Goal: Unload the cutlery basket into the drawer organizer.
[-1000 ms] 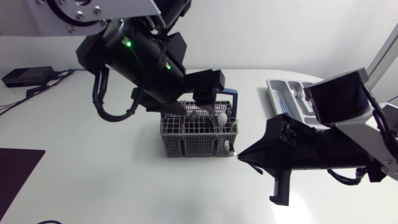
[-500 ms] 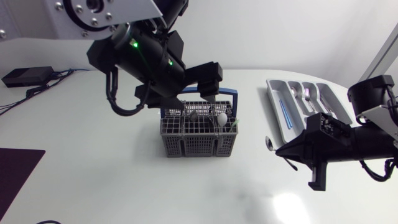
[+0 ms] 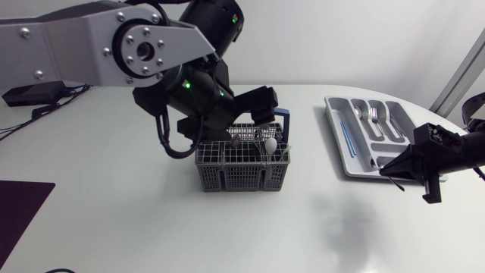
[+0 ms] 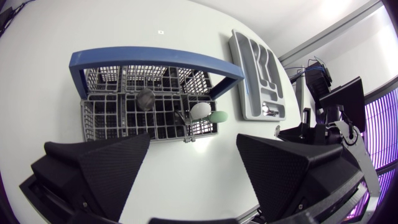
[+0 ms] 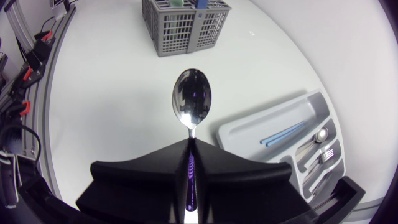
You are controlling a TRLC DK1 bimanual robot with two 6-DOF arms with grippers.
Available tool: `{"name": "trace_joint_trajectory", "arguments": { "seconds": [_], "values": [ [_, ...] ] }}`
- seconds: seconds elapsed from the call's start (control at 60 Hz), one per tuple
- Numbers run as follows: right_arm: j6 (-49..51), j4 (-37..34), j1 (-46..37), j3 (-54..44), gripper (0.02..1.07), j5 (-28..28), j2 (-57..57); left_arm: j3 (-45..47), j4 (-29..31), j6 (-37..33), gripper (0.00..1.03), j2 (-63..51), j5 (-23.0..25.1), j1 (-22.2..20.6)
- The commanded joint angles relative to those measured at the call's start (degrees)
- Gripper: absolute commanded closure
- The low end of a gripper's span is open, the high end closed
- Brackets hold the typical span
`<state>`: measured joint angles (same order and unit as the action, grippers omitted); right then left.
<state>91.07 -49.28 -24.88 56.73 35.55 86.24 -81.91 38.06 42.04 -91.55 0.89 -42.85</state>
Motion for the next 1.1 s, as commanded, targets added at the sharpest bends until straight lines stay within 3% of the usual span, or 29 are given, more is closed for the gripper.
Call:
{"name": "trace_joint_trajectory", "arguments": {
  "seconds": [0.0, 0.35, 0.783, 1.083],
  "values": [
    [5.61, -0.91, -1.92, 2.95, 1.02, -0.48, 3.50, 0.79, -0.53, 1.02, 0.05, -1.88, -0.97, -0.74],
    [12.29, 2.96, -5.97, 9.63, 1.02, -7.78, 12.46, -0.27, -0.80, -0.56, 0.05, -5.22, -5.63, -1.62],
    [14.67, 17.90, -6.84, 12.79, 1.01, -19.11, 21.61, -3.87, 0.43, -1.70, 0.05, -9.35, -11.52, -3.82],
    [15.54, 24.23, -6.76, 12.62, 0.92, -25.36, 24.42, -4.58, 2.63, 4.45, 0.05, -10.14, -11.52, -4.35]
  ]
}}
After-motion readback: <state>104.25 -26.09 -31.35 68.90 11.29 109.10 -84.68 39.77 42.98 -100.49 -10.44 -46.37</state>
